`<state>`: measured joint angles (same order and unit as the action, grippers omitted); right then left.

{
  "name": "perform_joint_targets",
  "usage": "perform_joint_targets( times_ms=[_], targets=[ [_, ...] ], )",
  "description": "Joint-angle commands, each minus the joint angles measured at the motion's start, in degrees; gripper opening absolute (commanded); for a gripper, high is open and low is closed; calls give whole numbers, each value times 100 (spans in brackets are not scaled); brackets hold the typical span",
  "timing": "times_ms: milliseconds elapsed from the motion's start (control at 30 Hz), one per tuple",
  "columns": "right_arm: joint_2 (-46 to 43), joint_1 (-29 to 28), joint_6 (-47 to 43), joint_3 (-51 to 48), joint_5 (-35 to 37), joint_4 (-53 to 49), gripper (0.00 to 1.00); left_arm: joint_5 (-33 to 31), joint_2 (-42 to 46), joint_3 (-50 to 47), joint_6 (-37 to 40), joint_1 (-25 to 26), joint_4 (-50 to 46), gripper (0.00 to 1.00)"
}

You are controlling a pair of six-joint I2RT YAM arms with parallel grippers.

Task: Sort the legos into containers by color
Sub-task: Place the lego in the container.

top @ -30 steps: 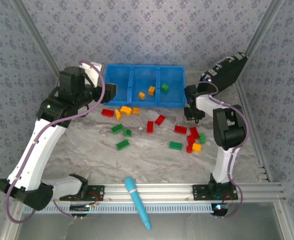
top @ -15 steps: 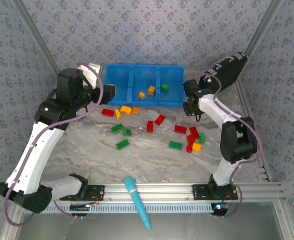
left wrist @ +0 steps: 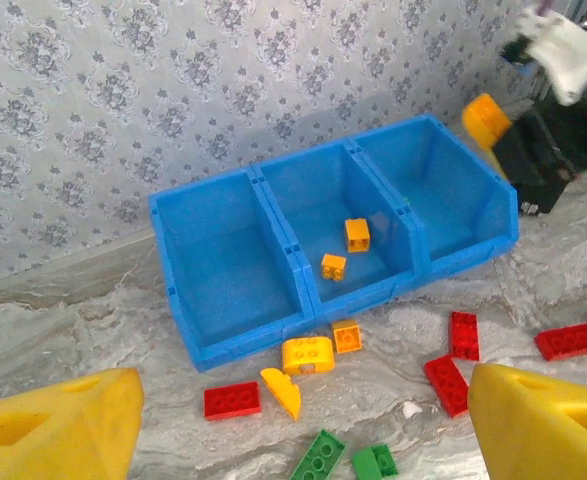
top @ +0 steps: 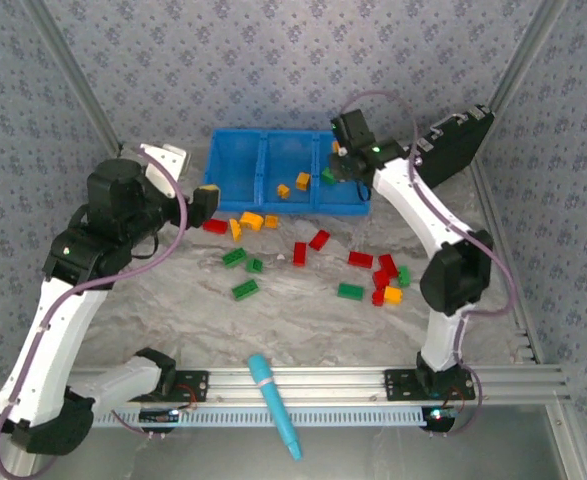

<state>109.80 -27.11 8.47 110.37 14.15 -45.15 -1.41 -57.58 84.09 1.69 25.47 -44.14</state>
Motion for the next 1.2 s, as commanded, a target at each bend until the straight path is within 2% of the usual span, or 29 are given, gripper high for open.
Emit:
perform_joint_targets(
  times_ms=[0, 233, 400, 633, 800, 900, 1033, 1167],
  targets=[
    [736, -224, -127, 824, -181, -334, 30, -98, 207, -251, 243, -49, -241, 85],
    [2240, -488, -132, 2593, -527, -616, 30, -66, 677, -1235, -115, -77, 37, 88],
    [2908, -560, 7, 3045, -766, -523, 31, -6, 792, -2375, -795, -78, 485, 87],
    [3399, -558, 174, 3172, -983, -455, 36, 634, 814, -3443, -1520, -56, 721, 87],
    [3373, -657, 251, 2918, -980, -246, 41, 902, 790, -4408, -2138, 195, 1304, 87],
    [3326, -675, 267, 2890, -972, -229, 47, 642, 514, -4466, -2122, 608, 1474, 88],
    [3154, -698, 243, 2757, -1034, -133, 57, 464, 15, -4568, -2194, 723, 1688, 88],
    [2909, -733, 173, 2551, -1072, -61, 60, 454, -527, -4716, -2330, 851, 2224, 88]
  ],
)
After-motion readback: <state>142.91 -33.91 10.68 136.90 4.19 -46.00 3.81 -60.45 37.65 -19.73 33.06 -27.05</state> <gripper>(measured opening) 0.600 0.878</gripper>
